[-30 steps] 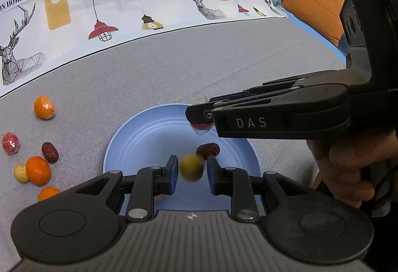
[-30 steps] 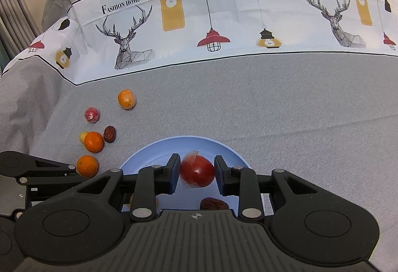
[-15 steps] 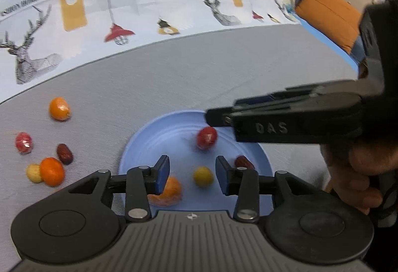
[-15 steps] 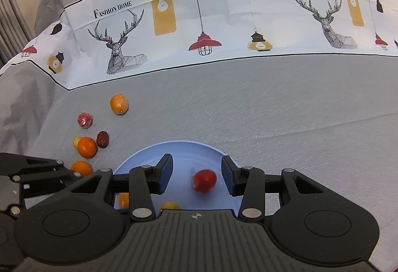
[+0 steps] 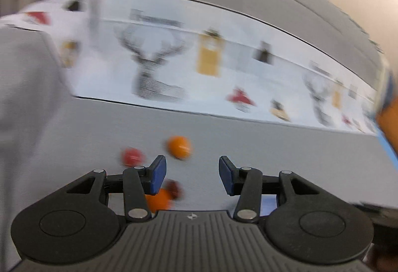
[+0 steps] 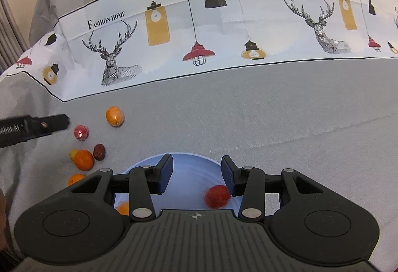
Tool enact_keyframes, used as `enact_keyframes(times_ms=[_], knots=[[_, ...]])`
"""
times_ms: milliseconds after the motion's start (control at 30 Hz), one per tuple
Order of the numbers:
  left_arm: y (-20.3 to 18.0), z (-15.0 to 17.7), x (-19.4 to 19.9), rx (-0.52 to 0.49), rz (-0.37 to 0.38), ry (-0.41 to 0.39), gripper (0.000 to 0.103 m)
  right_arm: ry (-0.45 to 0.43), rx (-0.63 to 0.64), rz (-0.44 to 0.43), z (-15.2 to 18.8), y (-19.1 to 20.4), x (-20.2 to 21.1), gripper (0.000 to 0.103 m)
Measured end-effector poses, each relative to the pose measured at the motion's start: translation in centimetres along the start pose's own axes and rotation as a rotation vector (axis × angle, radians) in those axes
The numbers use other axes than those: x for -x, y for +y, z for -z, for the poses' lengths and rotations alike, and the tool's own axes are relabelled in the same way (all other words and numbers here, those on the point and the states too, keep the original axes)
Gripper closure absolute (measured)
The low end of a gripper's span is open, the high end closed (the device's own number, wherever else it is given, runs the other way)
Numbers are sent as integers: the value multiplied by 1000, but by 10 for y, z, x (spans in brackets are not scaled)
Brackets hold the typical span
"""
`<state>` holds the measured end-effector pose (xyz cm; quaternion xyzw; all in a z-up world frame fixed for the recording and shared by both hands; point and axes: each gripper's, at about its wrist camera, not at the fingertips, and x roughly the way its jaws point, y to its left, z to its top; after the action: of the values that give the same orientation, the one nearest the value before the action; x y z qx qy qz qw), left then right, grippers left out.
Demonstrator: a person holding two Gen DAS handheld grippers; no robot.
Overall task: Organize fruits
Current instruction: 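Grasp a small yellow fruit with the left tool while the right tool grasps a mandarin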
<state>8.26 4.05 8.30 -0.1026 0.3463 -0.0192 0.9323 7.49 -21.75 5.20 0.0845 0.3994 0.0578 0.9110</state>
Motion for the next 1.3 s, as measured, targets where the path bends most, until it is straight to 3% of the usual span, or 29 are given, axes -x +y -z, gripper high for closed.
enact_keyframes(times_ms=[233, 267, 333, 400, 567, 633, 667, 700, 767, 833, 1033, 1133, 1300], knots=[[45, -17, 24, 133, -126, -56, 55, -37, -13, -67, -4, 11, 1, 58], [50, -19, 25, 137, -132, -43, 59, -39, -15, -76, -5, 13, 0, 58], [57, -24, 23, 143, -120, 4, 84, -41, -18, -105, -6, 18, 0, 58], [62, -33, 19, 136, -106, 50, 89, -44, -13, -140, -7, 25, -1, 60], [66, -46, -1, 65, -97, 85, 89, -52, 59, -245, -8, 57, -6, 67], [72, -28, -15, 58, -78, 95, 89, -36, 103, -285, -7, 72, -10, 67], [74, -18, -29, 66, -85, 157, 89, -21, 126, -307, -5, 81, -12, 67], [79, -12, -42, 121, -104, 254, 90, -5, 152, -326, -3, 89, -15, 66], [89, -10, -49, 243, -21, 273, 90, 34, 203, -356, 2, 108, -24, 66], [90, -10, -56, 251, -30, 276, 89, 66, 241, -375, 5, 124, -33, 66], [92, -2, -74, 289, -34, 351, 82, 147, 298, -346, 13, 153, -63, 59], [90, -5, -86, 285, -41, 369, 74, 190, 313, -339, 15, 160, -77, 56], [88, -2, -97, 294, -24, 400, 73, 229, 356, -311, 25, 169, -89, 56]])
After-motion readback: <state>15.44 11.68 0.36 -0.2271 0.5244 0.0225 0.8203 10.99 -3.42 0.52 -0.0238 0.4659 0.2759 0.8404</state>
